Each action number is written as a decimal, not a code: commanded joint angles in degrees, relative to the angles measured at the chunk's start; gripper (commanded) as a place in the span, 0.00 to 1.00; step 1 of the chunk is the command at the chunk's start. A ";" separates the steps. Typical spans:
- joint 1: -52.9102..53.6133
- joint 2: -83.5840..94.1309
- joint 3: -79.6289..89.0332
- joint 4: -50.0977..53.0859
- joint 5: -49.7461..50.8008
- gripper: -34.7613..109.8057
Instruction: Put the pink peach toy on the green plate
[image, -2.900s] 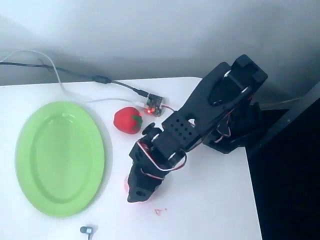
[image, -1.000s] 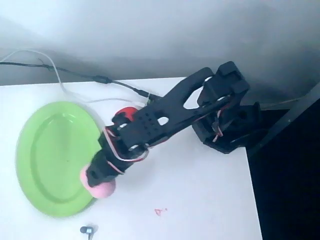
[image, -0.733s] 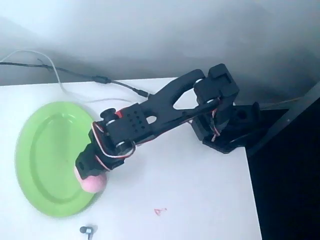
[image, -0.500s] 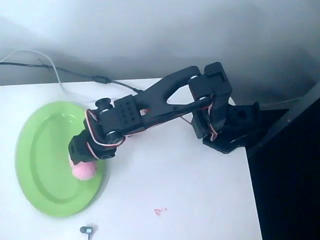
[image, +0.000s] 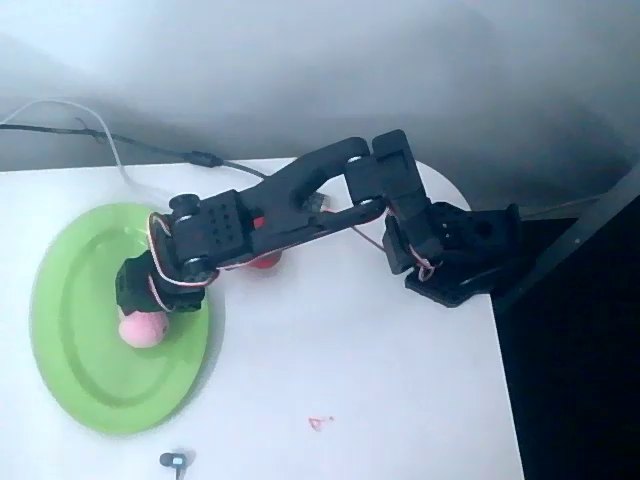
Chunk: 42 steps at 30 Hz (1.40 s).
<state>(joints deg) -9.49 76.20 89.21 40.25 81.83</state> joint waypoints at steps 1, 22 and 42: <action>-0.35 -0.88 -1.32 0.62 -0.97 0.26; -0.44 -0.97 -4.22 2.55 -0.79 0.57; -0.44 -14.15 -36.91 20.48 -1.93 0.60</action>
<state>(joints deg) -9.14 62.58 58.97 56.69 81.65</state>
